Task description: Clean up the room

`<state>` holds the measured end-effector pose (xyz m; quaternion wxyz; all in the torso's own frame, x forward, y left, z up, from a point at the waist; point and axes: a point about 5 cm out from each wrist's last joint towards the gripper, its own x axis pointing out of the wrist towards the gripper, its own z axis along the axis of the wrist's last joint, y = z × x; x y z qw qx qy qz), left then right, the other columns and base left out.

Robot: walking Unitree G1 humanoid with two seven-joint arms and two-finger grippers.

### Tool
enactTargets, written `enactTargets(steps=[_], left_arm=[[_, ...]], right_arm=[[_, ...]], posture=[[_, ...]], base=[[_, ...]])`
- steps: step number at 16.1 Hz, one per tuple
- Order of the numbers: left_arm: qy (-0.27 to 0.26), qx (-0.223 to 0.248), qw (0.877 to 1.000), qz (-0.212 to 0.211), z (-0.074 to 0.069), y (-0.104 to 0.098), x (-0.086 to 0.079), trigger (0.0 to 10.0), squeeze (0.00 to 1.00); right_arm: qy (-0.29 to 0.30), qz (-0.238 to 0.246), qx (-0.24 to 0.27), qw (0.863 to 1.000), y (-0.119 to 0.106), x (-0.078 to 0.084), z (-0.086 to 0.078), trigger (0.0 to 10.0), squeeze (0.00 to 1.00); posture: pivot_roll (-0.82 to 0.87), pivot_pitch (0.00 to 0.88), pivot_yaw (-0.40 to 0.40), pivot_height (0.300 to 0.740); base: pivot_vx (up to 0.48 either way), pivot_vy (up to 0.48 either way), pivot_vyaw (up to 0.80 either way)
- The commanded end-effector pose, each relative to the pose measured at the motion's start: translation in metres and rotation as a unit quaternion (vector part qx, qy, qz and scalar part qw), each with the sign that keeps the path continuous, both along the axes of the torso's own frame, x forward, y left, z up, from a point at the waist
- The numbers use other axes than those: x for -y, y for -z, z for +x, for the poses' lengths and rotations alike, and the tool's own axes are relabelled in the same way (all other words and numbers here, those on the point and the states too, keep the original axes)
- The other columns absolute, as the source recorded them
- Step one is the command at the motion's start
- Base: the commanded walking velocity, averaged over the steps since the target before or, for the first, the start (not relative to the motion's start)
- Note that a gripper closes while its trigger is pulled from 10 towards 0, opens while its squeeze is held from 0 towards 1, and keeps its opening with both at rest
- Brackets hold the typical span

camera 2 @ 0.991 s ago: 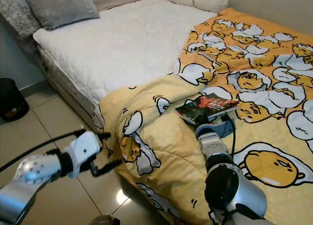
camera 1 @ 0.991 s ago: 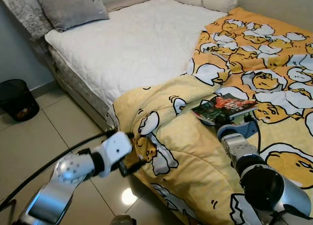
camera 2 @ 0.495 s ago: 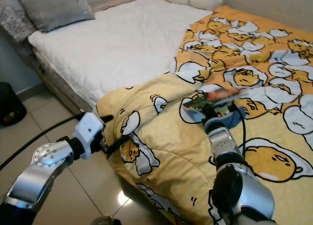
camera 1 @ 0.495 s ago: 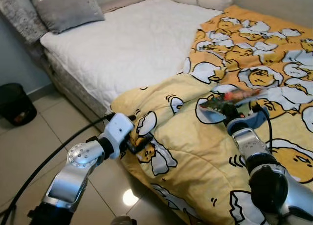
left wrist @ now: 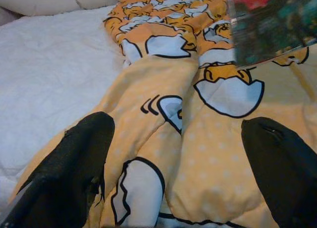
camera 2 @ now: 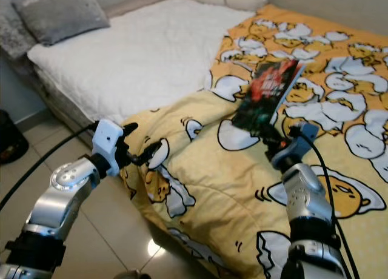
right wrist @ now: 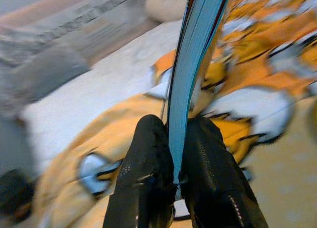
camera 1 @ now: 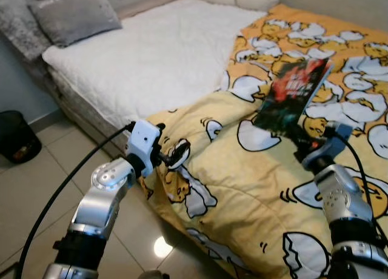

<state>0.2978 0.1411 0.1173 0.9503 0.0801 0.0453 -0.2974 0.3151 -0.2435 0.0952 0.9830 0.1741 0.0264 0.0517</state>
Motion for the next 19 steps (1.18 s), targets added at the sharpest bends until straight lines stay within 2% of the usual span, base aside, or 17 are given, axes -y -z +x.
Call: enactTargets(steps=[1, 2, 3, 4, 5, 6, 7, 10, 11, 13, 19], left_arm=[[-0.031, 0.007, 0.999, 0.029, 0.000, 0.004, -0.003, 10.0, 0.90], [-0.049, 0.021, 0.997, 0.057, -0.001, 0.007, -0.004, 10.0, 0.69], [-0.051, 0.025, 0.996, 0.063, -0.002, 0.008, -0.003, 10.0, 0.57], [-0.061, 0.033, 0.995, 0.065, -0.003, 0.008, -0.004, 10.0, 0.31], [-0.083, 0.039, 0.994, 0.062, -0.004, 0.010, -0.004, 10.0, 0.20], [-0.087, 0.041, 0.993, 0.061, -0.004, 0.011, -0.004, 10.0, 0.20], [-0.087, 0.045, 0.993, 0.061, -0.004, 0.010, -0.004, 10.0, 0.21], [-0.093, 0.042, 0.993, 0.059, -0.005, 0.011, -0.005, 10.0, 0.21], [-0.101, 0.038, 0.992, 0.061, -0.006, 0.013, -0.006, 10.0, 0.22], [-0.106, 0.040, 0.992, 0.061, -0.009, 0.014, -0.006, 10.0, 0.22], [-0.105, 0.039, 0.991, 0.065, -0.005, 0.015, -0.005, 10.0, 0.22]], right_arm=[[0.058, -0.049, 0.034, 0.997, -0.017, 0.001, 0.002, 0.0, 0.00], [0.116, -0.078, 0.035, 0.990, -0.017, 0.001, -0.002, 0.0, 0.00], [0.134, -0.089, 0.037, 0.986, -0.016, 0.000, -0.004, 0.0, 0.00], [0.145, -0.098, 0.037, 0.984, -0.014, -0.005, -0.006, 0.0, 0.00], [0.135, -0.161, 0.030, 0.977, -0.007, -0.022, -0.008, 8.9, 0.00], [0.132, -0.181, 0.027, 0.974, -0.005, -0.028, -0.009, 8.9, 0.00], [0.125, -0.194, 0.022, 0.973, -0.002, -0.036, -0.009, 10.0, 0.00], [0.128, -0.208, 0.010, 0.970, 0.000, -0.042, -0.010, 10.0, 0.00], [0.151, -0.214, -0.002, 0.965, 0.002, -0.044, -0.014, 10.0, 0.00], [0.197, -0.153, -0.045, 0.967, 0.017, -0.040, -0.027, 10.0, 0.00], [0.195, -0.139, -0.055, 0.969, 0.018, -0.048, -0.026, 10.0, 0.00]], posture=[[-0.07, 0.000, 0.066, 0.740], [-0.07, 0.000, 0.064, 0.740], [-0.07, 0.000, 0.064, 0.740], [-0.07, 0.000, 0.065, 0.740], [-0.07, 0.000, 0.063, 0.740], [-0.07, 0.000, 0.063, 0.740], [-0.06, 0.000, 0.057, 0.740], [-0.06, 0.000, 0.053, 0.740], [-0.06, 0.000, 0.052, 0.740], [-0.07, 0.000, 0.056, 0.740], [-0.08, 0.000, 0.063, 0.740]], base=[[0.000, 0.000, 0.00], [0.000, 0.000, 0.00], [0.000, 0.000, 0.00], [0.000, 0.000, 0.00], [0.000, 0.000, 0.00], [0.000, 0.000, 0.00], [0.000, 0.000, 0.00], [0.000, 0.000, 0.00], [0.000, 0.341, 0.00], [0.000, 0.369, 0.00], [0.000, 0.436, -0.80]])
